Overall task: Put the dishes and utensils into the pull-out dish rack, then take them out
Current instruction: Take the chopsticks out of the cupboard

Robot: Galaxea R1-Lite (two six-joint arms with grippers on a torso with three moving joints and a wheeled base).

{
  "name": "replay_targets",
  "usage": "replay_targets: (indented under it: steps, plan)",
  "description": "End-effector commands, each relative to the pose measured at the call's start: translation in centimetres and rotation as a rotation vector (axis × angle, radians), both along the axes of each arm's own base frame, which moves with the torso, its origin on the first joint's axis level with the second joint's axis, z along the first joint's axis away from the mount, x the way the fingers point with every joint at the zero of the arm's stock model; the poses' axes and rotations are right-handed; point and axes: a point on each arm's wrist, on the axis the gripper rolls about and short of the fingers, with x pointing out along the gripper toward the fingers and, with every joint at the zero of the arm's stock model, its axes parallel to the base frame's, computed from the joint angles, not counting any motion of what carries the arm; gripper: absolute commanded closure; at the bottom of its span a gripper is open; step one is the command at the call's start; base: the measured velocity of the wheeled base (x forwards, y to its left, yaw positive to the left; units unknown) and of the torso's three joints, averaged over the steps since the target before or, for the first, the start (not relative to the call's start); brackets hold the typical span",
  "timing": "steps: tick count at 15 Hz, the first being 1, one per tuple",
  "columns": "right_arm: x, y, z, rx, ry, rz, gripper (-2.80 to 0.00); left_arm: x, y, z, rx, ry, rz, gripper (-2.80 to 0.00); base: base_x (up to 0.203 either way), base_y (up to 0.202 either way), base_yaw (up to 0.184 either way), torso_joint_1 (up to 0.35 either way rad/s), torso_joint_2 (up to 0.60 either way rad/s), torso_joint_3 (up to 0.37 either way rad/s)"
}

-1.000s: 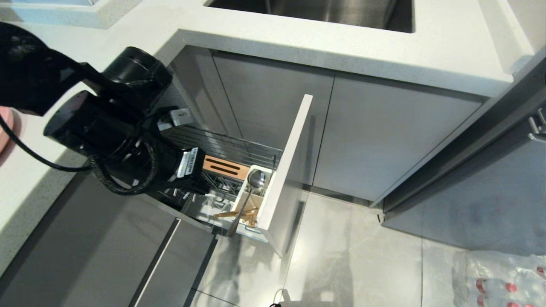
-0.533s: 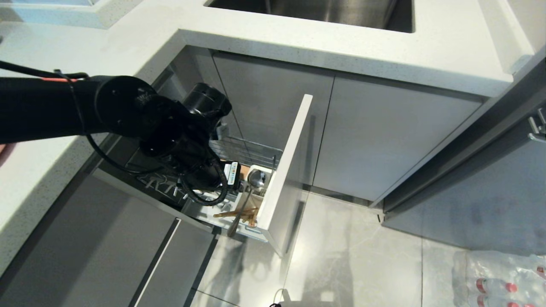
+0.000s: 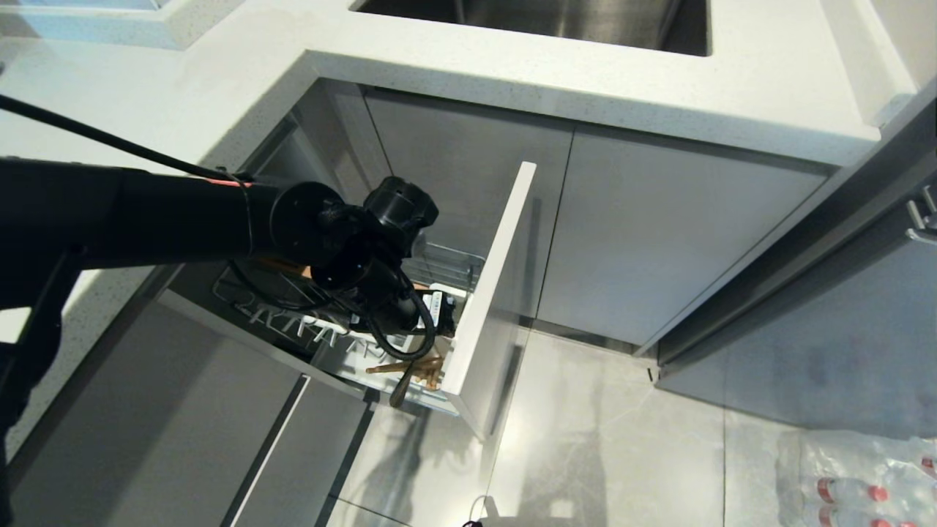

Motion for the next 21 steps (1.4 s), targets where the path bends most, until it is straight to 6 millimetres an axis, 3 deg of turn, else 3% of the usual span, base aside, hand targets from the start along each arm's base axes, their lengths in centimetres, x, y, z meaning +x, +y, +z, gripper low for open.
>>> replay_targets:
  steps: [1,11,21]
  plan:
    - [0.0,0.0,0.0,0.000,0.000,0.000,0.00,0.5,-0.3,-0.8,-0.003,0.008,0.000,-2.80,0.000,0.000,0.000,0.000,0.00,0.000]
    - [0.0,0.0,0.0,-0.001,-0.001,-0.001,0.00,1.9,-0.2,-2.0,-0.018,0.004,0.031,-2.80,0.000,0.000,0.000,0.000,0.00,0.000]
    - [0.0,0.0,0.0,0.000,0.000,0.000,0.00,2.7,0.8,-2.6,0.105,-0.035,0.086,-2.80,0.000,0.000,0.000,0.000,0.00,0.000]
